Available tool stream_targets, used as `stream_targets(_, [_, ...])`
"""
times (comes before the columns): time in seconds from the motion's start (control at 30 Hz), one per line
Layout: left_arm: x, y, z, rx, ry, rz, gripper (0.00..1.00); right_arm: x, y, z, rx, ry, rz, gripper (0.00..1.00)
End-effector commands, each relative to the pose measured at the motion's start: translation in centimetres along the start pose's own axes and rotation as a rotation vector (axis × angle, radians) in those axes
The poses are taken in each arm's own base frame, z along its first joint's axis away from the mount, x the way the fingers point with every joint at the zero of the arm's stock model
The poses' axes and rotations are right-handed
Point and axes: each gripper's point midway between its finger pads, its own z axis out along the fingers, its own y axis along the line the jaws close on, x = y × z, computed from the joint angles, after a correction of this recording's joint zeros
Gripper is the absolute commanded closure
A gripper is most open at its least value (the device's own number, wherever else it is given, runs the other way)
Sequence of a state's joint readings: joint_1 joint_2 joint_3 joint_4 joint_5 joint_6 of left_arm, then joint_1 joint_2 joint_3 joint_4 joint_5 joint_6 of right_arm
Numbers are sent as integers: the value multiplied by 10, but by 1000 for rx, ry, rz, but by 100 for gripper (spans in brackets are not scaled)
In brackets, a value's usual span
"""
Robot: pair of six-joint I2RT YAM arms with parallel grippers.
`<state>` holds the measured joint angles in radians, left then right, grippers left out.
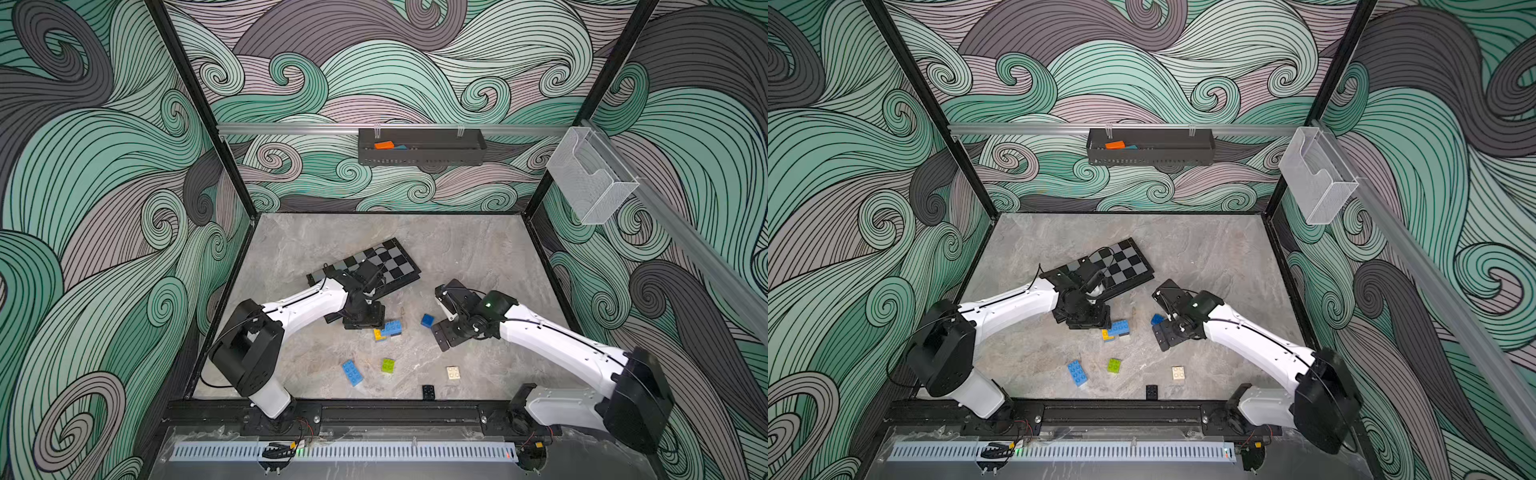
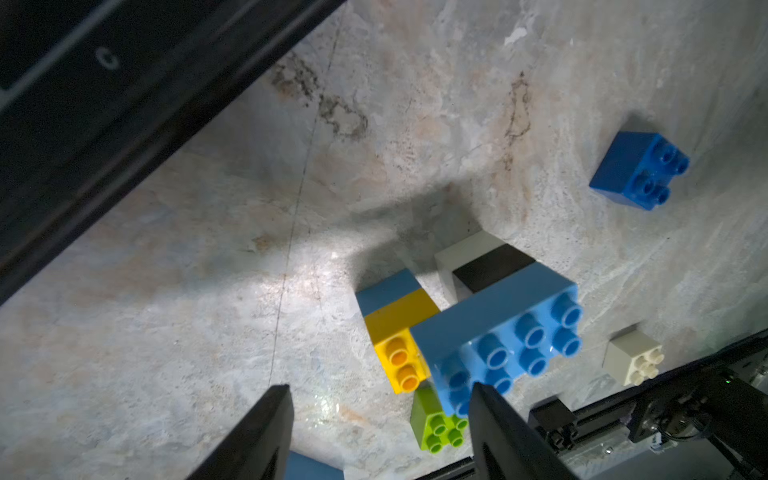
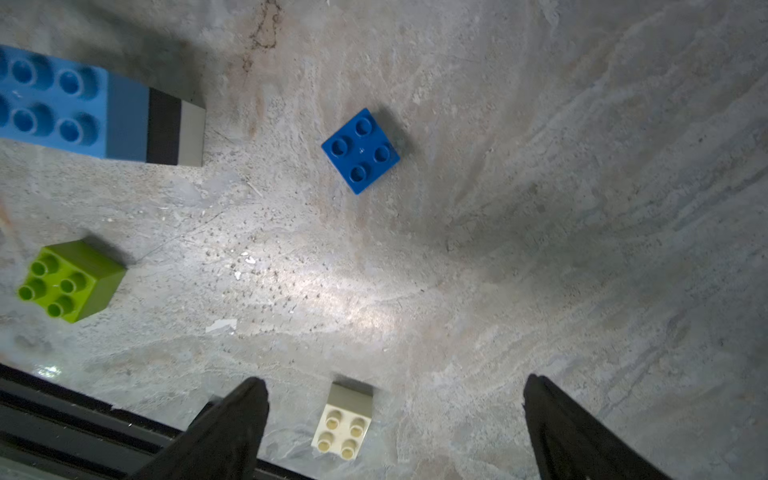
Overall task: Assemble a giraffe with lego
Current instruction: Pick up the lego brick from the center of the board.
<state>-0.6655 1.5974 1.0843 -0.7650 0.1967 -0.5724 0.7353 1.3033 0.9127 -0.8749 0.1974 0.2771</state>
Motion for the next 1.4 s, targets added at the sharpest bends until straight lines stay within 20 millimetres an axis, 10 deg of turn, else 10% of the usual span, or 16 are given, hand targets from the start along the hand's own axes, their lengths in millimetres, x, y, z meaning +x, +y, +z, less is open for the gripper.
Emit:
stream_targets(0.0, [-2, -4, -25, -1, -47, -1, 29, -21, 6, 15, -27, -40, -75, 1])
stream_targets(0.67, [20, 2, -53, 24, -66, -33, 28, -87, 13, 82, -156, -38, -173, 11])
stream_targets(1.37, [14, 3, -23, 20, -38, -69, 28, -60, 26, 85, -245, 31, -174, 23])
